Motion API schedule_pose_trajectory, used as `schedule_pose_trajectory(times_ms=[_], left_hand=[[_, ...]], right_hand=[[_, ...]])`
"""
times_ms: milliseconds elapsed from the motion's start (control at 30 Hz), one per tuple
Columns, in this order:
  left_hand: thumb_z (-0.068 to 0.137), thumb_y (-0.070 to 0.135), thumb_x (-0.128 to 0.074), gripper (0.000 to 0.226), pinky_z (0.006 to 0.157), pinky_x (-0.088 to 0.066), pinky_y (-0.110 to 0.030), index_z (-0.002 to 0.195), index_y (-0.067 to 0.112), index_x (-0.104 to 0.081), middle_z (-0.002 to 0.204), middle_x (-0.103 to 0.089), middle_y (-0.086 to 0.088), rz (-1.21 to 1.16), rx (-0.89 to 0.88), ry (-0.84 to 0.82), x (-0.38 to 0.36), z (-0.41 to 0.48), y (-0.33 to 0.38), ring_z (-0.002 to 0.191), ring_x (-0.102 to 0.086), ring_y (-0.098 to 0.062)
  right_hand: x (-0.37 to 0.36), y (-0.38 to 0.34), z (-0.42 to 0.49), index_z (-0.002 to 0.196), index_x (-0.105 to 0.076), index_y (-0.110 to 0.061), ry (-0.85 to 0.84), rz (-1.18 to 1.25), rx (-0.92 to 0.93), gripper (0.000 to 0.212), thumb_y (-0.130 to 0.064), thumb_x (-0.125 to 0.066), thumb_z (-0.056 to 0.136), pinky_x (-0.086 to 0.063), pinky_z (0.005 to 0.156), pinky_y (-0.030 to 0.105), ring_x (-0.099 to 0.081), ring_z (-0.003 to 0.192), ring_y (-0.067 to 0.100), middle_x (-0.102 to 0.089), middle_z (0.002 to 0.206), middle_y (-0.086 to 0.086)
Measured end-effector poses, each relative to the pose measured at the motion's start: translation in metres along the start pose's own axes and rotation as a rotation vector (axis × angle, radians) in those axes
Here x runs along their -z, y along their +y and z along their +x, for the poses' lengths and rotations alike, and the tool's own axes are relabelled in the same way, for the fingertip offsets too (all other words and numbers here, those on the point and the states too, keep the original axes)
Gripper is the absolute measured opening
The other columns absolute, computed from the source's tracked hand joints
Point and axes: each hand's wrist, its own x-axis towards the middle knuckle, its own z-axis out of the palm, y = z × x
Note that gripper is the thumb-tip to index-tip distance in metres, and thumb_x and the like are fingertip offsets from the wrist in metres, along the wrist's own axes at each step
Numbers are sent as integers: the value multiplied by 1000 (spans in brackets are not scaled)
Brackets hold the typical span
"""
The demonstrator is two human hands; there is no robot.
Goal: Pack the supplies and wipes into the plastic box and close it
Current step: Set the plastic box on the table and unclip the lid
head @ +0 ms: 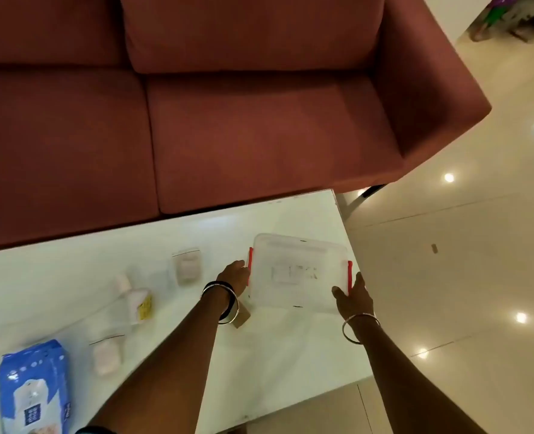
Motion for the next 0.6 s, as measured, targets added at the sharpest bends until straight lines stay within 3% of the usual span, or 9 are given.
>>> schedule_pose_trajectory(times_ms=[67,167,300,400,533,600], left_hand=[[95,11,-41,22,97,-42,-41,96,8,-63,118,-62,-25,-76,-28,-16,-1,4,-1,114,-56,-39],[93,10,-43,24,85,-42,-38,82,21,-62,102,-60,-15,-257,42,-23,0,3,-3,99,-56,-29],[96,9,-45,24,84,-40,-37,103,18,-66,107,-59,-10,-425,45,-76,4,-10,-5,100,-54,-26],[99,7,-44,34,84,-39,-34,131,7,-56,123,-58,-13,-558,51,-102,7,-35,-9,107,-56,-29],[99,7,-44,38,76,-46,-32,136,6,-51,111,-55,-12,-587,-4,-99,11,-73,-40,95,-50,-25],[99,7,-44,35,89,-49,-39,133,10,-54,112,-59,-7,-631,-9,-96,14,-92,-66,100,-55,-24]], right_hand=[[-5,0,4,152,-26,-5,-3,56,-43,70,-20,-60,93,-37,107,42,-48,131,39,-48,146,20],[-12,5,9,136,-49,-2,50,122,-74,49,-13,-60,90,-42,100,42,-55,120,40,-60,131,22],[-13,16,1,132,-56,-2,144,94,-43,43,-12,-59,90,-42,99,41,-56,117,41,-63,125,23],[-11,22,-17,126,-59,0,226,75,-8,38,-12,-58,90,-45,95,42,-60,109,42,-66,114,23],[-16,27,-48,125,-60,0,259,136,20,38,-14,-60,90,-46,95,41,-61,108,38,-67,114,21],[-24,31,-68,128,-58,-1,257,163,59,40,-12,-61,90,-45,95,39,-60,110,37,-66,118,20]])
